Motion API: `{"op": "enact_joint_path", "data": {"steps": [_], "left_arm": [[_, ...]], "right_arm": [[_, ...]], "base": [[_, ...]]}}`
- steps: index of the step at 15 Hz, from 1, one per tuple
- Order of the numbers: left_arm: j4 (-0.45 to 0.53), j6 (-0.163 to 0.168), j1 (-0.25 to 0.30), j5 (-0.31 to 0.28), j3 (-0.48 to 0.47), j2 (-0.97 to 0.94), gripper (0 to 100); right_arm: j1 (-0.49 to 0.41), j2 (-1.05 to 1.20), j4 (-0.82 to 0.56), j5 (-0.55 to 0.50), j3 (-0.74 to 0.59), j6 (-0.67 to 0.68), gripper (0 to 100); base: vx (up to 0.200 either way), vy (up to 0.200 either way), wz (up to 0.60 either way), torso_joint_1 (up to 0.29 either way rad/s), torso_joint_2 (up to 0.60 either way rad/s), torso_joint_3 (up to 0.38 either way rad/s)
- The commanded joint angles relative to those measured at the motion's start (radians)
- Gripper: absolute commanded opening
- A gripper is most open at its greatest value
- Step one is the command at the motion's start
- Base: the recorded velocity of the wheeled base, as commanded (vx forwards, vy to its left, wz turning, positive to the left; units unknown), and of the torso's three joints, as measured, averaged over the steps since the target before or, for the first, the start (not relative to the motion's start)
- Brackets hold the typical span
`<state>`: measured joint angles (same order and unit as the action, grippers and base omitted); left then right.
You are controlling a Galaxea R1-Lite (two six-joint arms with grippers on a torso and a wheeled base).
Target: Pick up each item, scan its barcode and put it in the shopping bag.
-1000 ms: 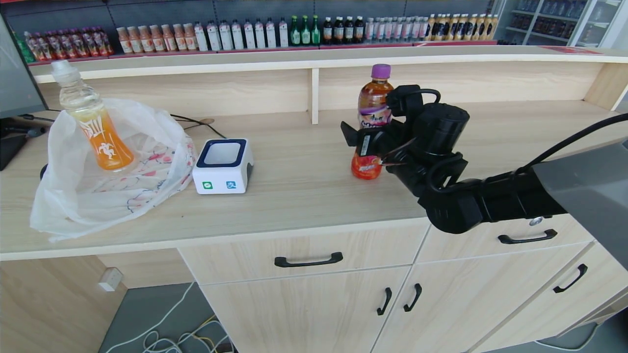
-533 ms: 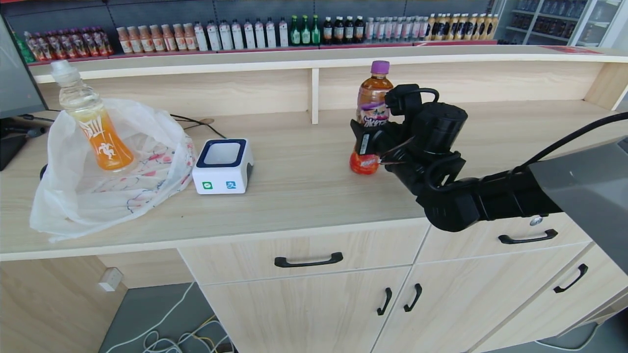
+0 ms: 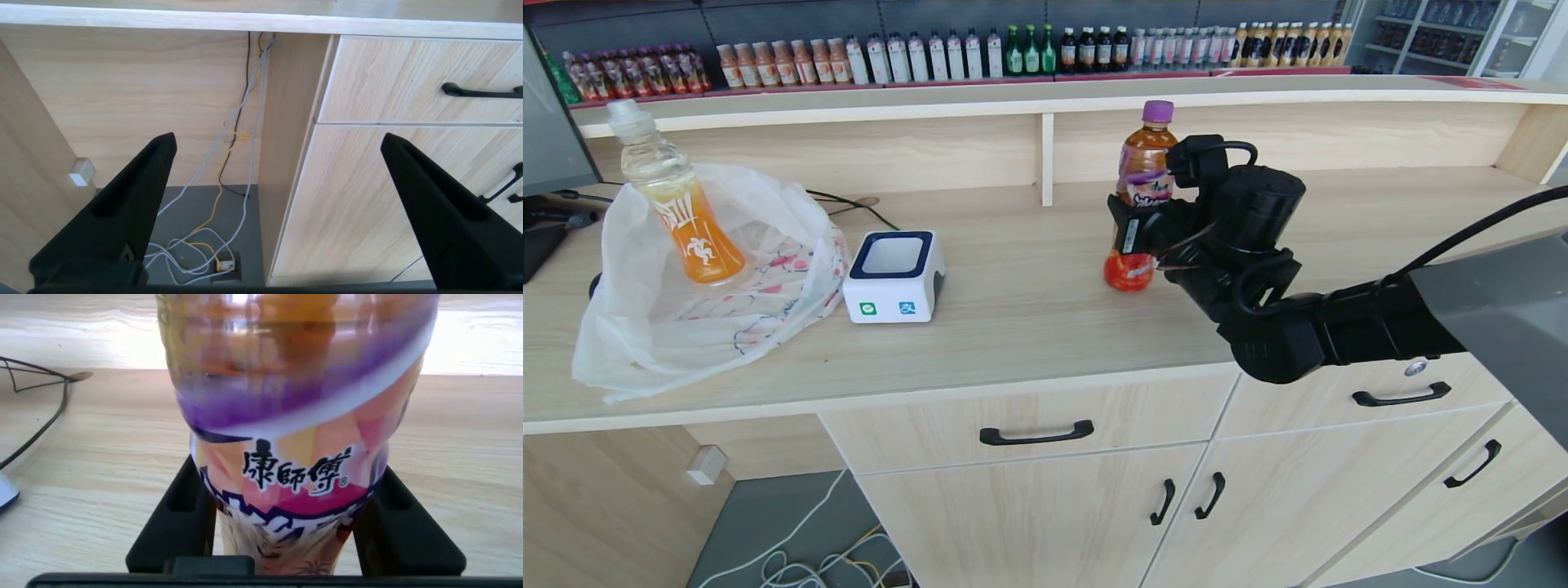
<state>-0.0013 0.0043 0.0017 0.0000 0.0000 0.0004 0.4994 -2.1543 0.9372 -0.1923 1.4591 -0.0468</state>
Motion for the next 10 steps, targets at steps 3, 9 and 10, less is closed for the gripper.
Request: {"op": "enact_joint_path", "data": {"steps": [3,9,10], "left_arm": [[0.0,0.0,0.0,0.0,0.0,0.0,100],[0.0,0.0,0.0,0.0,0.0,0.0,100],[0.0,0.0,0.0,0.0,0.0,0.0,100]], "right_arm": [[0.002,0.036,0.003,-0.001,-0.006,-0.018,0],[0.018,0.223,0.005,-0.01,-0.151,-0.113,0],[0.018,0.271,0.005,-0.018,-0.201,-0.127,0]], "base": [[0.0,0.0,0.0,0.0,0.0,0.0],[0.0,0.0,0.0,0.0,0.0,0.0],[0.0,0.0,0.0,0.0,0.0,0.0]]}}
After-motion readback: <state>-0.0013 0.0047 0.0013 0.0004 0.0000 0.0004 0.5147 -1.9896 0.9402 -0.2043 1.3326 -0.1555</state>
